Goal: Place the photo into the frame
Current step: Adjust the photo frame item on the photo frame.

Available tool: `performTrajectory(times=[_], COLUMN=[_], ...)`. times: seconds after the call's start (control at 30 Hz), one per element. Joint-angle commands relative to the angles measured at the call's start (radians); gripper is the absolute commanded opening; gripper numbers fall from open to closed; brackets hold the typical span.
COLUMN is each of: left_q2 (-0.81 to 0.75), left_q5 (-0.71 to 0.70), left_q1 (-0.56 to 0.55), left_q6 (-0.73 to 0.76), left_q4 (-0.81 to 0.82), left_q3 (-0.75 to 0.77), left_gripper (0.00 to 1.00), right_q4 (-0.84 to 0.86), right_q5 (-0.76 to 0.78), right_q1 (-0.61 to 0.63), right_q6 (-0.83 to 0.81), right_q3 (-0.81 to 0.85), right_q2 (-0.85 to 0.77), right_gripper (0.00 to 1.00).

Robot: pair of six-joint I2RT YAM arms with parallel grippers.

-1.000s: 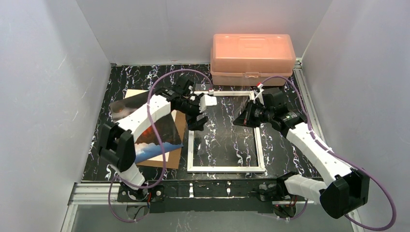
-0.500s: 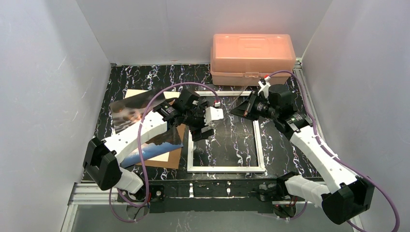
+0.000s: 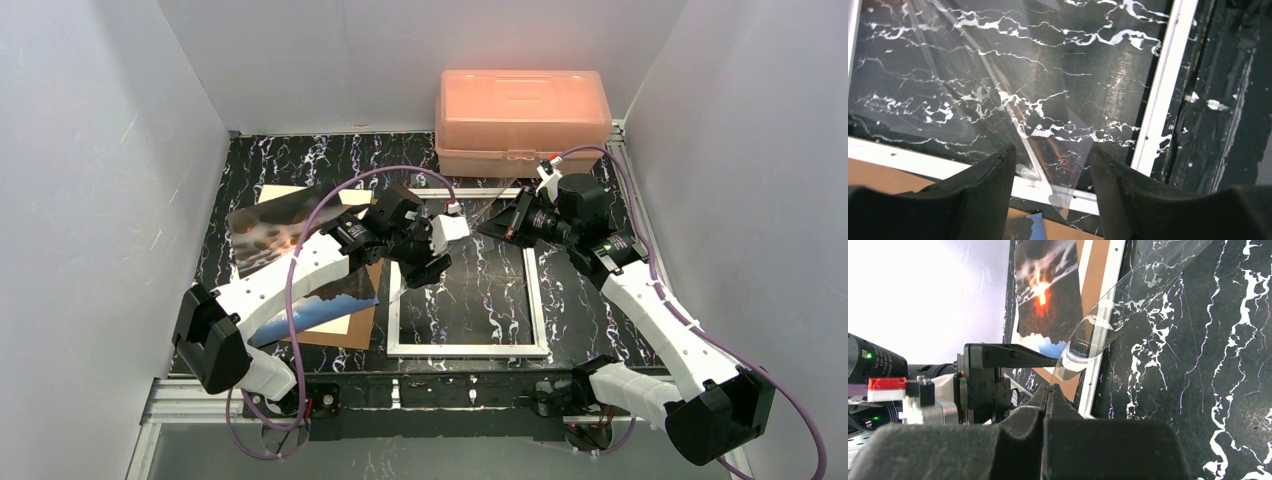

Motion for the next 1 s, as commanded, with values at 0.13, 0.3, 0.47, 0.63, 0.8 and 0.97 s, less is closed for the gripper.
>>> performTrajectory(times=[0.13,0.3,0.47,0.63,0.8,0.97], left_q2=[-0.04,-0.05,-0.013,-0.012,-0.04,-0.036], left_q5=[-0.127,-0.133,-0.139,-0.125,-0.109,-0.114], left_q1=[-0.011,-0.021,-0.022,-0.024,-0.036,-0.037], left_q6=[-0.019,-0.008,0.006,0.025,0.052,0.048], left_q4=[0.065,0.074,0.086,0.081,0.076,0.065], left_q3=[-0.019,-0.072,-0.093,-0.105,-0.142,-0.145], left_gripper=[0.34,0.23,0.0,0.0,0.0,0.0], right_q4=[-0.019,-0.135,-0.214,-0.358,-0.396,-0.419], right_q5=[0.026,0.012,-0.003,-0.058,-0.091,0.015], right_q1=[-0.009,-0.023,-0.051,-0.194,-0.327,-0.366], right_q6=[-0.002,-0.015,-0.017,-0.066,-0.077,-0.104], right_q3=[0.025,0.029,0.018,0.016,-0.038,-0.064], right_q2=[-0.016,-0.01,-0.011,-0.023,-0.012,0.037], right_gripper=[0.25,0.49,0.69,0.86,0.94,0.96])
